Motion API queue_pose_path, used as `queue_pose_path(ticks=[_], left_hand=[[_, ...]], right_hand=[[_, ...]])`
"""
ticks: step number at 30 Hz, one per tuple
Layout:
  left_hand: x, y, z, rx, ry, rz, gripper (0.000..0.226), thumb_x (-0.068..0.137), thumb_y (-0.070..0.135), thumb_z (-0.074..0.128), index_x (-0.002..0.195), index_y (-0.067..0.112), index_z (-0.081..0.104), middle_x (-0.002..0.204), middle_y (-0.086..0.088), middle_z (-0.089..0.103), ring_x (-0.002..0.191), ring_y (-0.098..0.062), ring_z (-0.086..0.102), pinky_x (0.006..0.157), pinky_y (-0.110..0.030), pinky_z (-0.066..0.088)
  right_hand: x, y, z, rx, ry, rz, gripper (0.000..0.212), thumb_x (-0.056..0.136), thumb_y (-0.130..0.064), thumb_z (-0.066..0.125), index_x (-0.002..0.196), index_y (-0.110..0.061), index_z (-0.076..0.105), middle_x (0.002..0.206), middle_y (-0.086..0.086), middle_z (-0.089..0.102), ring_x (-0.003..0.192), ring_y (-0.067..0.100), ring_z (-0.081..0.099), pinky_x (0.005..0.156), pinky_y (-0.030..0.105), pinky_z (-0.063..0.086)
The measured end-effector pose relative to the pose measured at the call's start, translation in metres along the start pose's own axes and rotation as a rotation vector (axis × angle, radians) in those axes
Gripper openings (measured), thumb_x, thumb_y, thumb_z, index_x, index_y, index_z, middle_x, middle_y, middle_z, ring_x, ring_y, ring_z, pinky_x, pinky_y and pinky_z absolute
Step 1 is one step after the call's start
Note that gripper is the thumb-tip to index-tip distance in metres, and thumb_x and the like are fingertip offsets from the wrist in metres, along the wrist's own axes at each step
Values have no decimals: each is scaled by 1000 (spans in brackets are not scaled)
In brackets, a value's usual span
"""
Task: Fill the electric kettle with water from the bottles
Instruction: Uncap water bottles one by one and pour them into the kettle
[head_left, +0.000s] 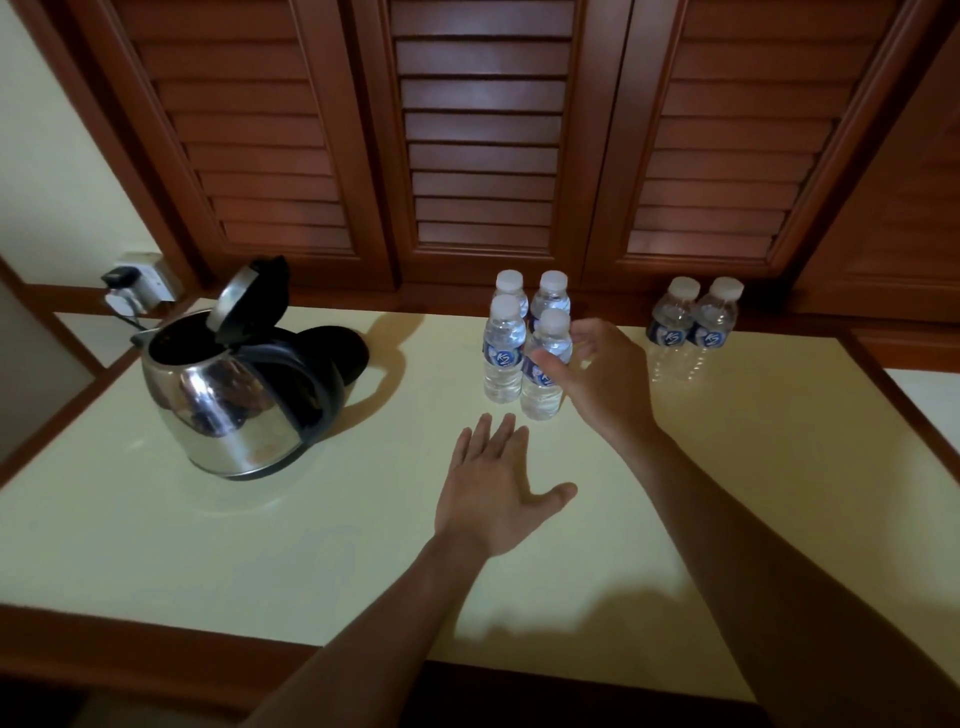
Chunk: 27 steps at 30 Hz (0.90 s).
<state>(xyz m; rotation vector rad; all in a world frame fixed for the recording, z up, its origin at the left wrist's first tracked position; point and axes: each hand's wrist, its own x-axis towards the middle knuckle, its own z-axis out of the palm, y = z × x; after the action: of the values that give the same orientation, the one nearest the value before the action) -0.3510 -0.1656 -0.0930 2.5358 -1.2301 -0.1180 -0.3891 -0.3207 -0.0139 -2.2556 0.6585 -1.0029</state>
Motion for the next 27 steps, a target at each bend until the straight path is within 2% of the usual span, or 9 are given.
queue_pose_path(ticks=[4, 6, 9, 12, 14, 17, 20, 23, 27], left_hand=[[-3, -4, -5, -300, 122, -57, 83, 81, 69, 66, 145, 20, 46, 145, 1, 54, 144, -22, 36, 118, -32, 31], [-3, -8, -6, -461, 209, -136, 79, 73, 68, 75, 138, 27, 53, 132, 11, 63, 127, -10, 53, 105, -24, 42], [-4, -11, -13, -677, 248, -209, 79, 65, 62, 86, 132, 29, 57, 122, 23, 64, 109, 12, 53, 94, -6, 39], [-9, -19, -24, -853, 254, -152, 67, 65, 48, 92, 123, 30, 64, 111, 26, 70, 104, 9, 62, 92, -14, 49], [-18, -30, -34, -930, 263, -93, 58, 66, 34, 94, 117, 28, 68, 104, 21, 74, 98, 2, 69, 86, -16, 53], [-37, -55, -54, -1057, 205, -80, 48, 68, 20, 94, 111, 23, 72, 93, 9, 77, 83, -6, 73, 73, -23, 58], [-58, -91, -72, -1008, 233, -50, 36, 65, 31, 95, 95, 28, 75, 79, 7, 72, 72, -4, 65, 67, -24, 54], [-80, -131, -91, -994, 227, -50, 40, 62, 34, 96, 95, 36, 74, 85, 20, 75, 82, 4, 68, 76, -11, 49], [-106, -186, -116, -936, 255, -27, 54, 62, 40, 94, 111, 29, 75, 97, 19, 76, 93, 2, 70, 85, -21, 56]], right_hand=[[-11, -1, -3, 28, 7, 5, 29, 76, -39, 80, 93, -26, 61, 88, -9, 68, 79, 11, 63, 72, 27, 50], [-20, -2, -4, 29, 3, -11, 34, 76, -39, 80, 100, -20, 65, 92, -9, 69, 81, 10, 64, 76, 28, 53], [-33, -8, -4, 8, -30, -43, 37, 76, -39, 79, 104, -17, 69, 91, -2, 69, 77, 15, 63, 73, 32, 53], [-48, -25, -1, 27, -70, 2, 32, 74, -38, 81, 97, -19, 70, 88, -7, 67, 75, 5, 62, 68, 12, 47], [-58, -42, 1, 72, -87, 74, 29, 73, -37, 83, 95, -21, 71, 86, -11, 68, 75, -1, 62, 65, 5, 42], [-70, -73, 9, 119, -103, 91, 33, 72, -43, 82, 93, -20, 71, 84, -6, 71, 75, 9, 65, 68, 21, 52], [-83, -109, 22, 168, -174, 80, 47, 66, -60, 77, 95, -24, 72, 82, -4, 71, 75, 16, 66, 72, 37, 56], [-94, -150, 38, 159, -268, 47, 46, 68, -62, 74, 100, -29, 71, 86, -12, 70, 75, 7, 65, 68, 26, 54], [-103, -203, 65, 12, -163, -73, 42, 81, -65, 60, 80, -24, 67, 75, -14, 63, 64, 12, 59, 55, 14, 39]])
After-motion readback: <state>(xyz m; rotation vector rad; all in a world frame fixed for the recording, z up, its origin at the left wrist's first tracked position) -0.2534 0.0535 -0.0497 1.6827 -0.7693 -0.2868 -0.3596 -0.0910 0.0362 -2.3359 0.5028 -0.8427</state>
